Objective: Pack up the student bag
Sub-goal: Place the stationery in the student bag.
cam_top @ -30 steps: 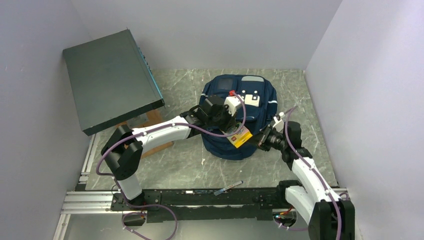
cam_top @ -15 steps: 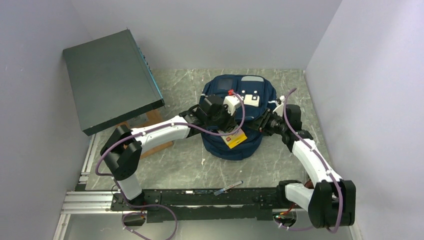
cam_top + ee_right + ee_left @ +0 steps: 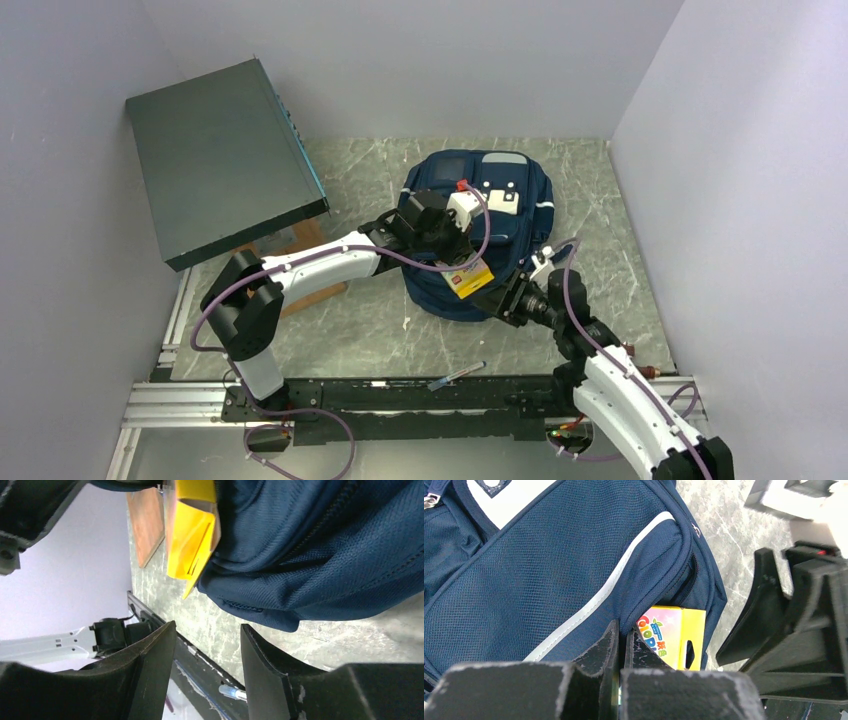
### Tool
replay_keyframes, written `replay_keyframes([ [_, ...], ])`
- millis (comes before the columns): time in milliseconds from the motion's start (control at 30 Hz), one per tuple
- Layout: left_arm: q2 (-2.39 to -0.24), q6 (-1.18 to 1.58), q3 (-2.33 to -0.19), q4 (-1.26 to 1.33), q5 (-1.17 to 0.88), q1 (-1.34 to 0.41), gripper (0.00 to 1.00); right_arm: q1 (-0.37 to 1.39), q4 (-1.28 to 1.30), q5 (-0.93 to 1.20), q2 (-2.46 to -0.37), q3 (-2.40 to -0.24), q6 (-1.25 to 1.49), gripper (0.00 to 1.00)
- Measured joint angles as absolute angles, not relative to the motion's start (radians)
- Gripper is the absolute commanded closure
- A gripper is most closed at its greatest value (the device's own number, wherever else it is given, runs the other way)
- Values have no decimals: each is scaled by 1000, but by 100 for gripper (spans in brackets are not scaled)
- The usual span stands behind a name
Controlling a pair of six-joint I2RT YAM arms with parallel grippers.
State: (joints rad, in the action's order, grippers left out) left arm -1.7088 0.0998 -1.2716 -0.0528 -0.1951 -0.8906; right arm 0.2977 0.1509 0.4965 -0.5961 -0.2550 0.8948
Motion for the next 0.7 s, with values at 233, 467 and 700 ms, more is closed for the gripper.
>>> replay_keyframes([
  [233,-1709,102,-1272,-54,-195,-891,100,388,-2,413,-670,-226,1063,63],
  [467,-1709,102,-1272,-54,-195,-891,100,438,-57,337,-682,-227,1121,64],
  [700,-1709,102,-1272,-54,-196,-891,100,440,-62,284,-733,-227,1131,70],
])
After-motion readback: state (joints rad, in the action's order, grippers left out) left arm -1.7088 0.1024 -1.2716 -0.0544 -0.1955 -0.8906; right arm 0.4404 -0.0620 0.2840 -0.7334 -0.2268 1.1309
